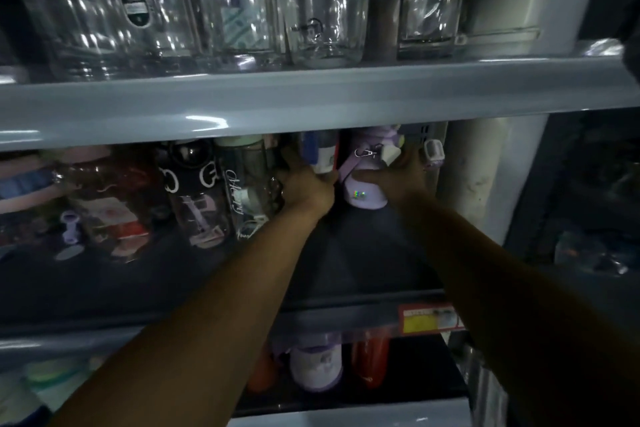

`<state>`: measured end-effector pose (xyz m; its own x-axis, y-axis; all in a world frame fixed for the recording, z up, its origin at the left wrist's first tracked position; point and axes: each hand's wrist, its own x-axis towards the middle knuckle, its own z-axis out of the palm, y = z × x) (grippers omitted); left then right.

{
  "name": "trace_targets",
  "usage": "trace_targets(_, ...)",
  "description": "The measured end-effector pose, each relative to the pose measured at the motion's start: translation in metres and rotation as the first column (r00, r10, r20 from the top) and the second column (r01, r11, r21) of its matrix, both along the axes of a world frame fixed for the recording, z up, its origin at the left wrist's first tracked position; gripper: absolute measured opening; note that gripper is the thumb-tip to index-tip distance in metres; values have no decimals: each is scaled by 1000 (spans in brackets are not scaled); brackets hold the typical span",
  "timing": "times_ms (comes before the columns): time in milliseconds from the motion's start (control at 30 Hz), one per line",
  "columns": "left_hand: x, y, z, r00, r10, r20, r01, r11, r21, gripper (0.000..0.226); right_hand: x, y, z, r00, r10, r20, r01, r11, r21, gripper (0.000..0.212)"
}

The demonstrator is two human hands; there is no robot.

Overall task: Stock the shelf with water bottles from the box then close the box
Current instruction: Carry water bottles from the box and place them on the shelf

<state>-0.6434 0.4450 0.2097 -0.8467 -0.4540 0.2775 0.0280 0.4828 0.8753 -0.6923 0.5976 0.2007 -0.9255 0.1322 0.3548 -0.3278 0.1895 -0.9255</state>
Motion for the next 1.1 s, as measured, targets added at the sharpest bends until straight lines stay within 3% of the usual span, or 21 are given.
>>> trace_targets(100, 0, -4, -13, 1000, -10, -13, 9, 998, -60, 84, 15, -3, 2, 999, -35, -35, 37, 997, 73, 75)
trace_targets(367, -4, -12, -21, 998, 51, -46, -59, 976, -208, 70, 19, -2, -8, 997, 51, -62, -40, 986, 161, 76)
trace_targets(567, 7, -11, -19, 995, 49, -85, -61, 987, -148, 59, 14, -4, -13, 997, 15, -76, -3, 988, 155, 74)
trace_targets(700, 7, -11, -18, 998, 52, -27, -55, 988, -144, 64, 12, -5, -13, 999, 0, -54, 10, 980, 196, 73)
trace_targets(867, -1, -20, -20, 995, -2, 95, 16, 988, -154, 101, 17, 1, -1, 998, 17, 52, -33, 947, 321, 97)
trace_targets(933, 19, -15, -9, 993, -45, 113, 59, 991, -117, 87, 22, 6, 4, 995, 7, 98, -40, 941, 337, 102)
trace_targets(1033, 43, -8, -5, 983, -115, 146, 129, 987, -92, 36, 31, 16, 9, 991, -27, 132, -28, 917, 397, 99)
trace_targets(1100, 56, -7, -9, 979, -148, 140, 160, 984, -84, 28, 43, 23, 9, 991, -25, 132, -35, 900, 434, 91)
